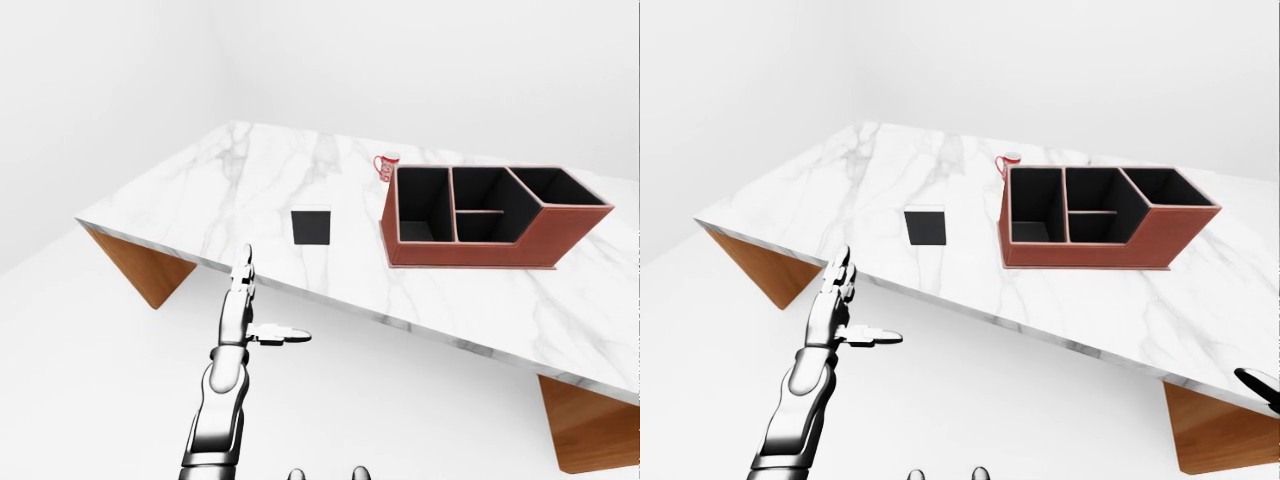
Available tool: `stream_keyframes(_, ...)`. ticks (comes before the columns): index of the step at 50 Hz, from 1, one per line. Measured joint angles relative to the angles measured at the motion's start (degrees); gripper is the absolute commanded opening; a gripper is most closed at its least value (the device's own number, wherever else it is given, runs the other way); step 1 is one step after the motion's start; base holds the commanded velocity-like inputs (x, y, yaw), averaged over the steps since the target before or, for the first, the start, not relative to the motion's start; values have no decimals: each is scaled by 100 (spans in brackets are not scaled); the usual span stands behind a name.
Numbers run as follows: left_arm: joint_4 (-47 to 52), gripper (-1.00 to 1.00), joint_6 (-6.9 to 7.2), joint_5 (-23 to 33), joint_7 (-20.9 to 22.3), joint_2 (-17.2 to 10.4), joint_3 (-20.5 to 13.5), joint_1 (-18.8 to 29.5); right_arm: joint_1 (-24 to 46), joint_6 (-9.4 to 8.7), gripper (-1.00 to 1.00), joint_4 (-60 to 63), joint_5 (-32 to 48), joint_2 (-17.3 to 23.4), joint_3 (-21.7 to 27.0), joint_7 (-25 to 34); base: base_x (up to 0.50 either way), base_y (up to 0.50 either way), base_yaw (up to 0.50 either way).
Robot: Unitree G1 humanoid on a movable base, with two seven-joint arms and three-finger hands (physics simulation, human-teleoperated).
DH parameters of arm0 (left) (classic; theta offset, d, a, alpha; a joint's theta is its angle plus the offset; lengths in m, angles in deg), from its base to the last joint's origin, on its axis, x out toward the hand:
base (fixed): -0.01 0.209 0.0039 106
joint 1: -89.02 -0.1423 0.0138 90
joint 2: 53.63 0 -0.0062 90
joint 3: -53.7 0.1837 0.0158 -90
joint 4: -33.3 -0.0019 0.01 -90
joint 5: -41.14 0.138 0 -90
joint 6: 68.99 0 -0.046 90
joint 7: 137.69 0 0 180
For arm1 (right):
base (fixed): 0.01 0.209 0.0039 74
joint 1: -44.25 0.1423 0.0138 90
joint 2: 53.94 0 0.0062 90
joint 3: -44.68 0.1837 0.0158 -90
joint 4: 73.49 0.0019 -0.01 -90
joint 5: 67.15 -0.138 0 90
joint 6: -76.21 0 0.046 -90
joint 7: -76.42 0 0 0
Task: Pick up the book and place it in the left compartment of the caddy.
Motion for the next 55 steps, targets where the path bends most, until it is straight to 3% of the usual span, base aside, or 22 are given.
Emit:
stream_keyframes(38,19,100,-230,-121,58,12,-3,-4,11,0,100,-52,15,17,-28,-26,7,-18,0)
stream_keyframes(55,75,100,-233,-64,6,6,-2,-15,12,0,100,-28,14,13,-27,-33,7,-18,0)
